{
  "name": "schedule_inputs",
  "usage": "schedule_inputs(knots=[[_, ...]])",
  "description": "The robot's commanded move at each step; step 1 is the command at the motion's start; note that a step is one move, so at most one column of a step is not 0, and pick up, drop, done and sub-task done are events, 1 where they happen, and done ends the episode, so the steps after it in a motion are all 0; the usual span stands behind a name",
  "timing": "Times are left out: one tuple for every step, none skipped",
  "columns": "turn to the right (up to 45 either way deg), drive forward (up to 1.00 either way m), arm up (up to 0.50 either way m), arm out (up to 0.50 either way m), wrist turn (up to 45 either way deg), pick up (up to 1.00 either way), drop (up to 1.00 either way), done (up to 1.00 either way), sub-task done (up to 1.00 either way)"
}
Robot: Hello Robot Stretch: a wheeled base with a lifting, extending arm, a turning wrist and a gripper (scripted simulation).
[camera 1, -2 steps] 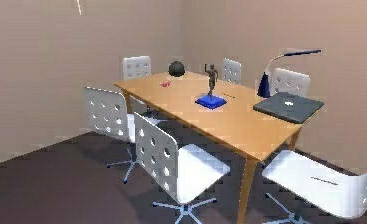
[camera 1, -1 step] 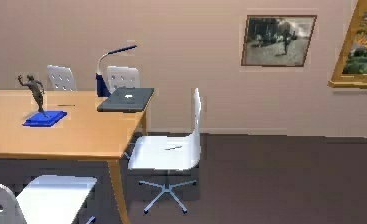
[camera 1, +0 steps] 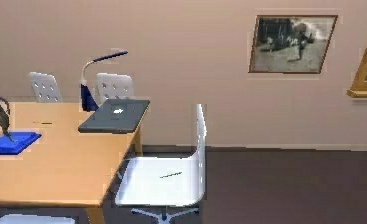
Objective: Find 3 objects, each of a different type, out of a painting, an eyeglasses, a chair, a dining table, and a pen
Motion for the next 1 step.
schedule_inputs(knots=[[-45.0, 0.0, 0.0, 0.0, 0.0, 0.0, 0.0, 0.0, 0.0]])
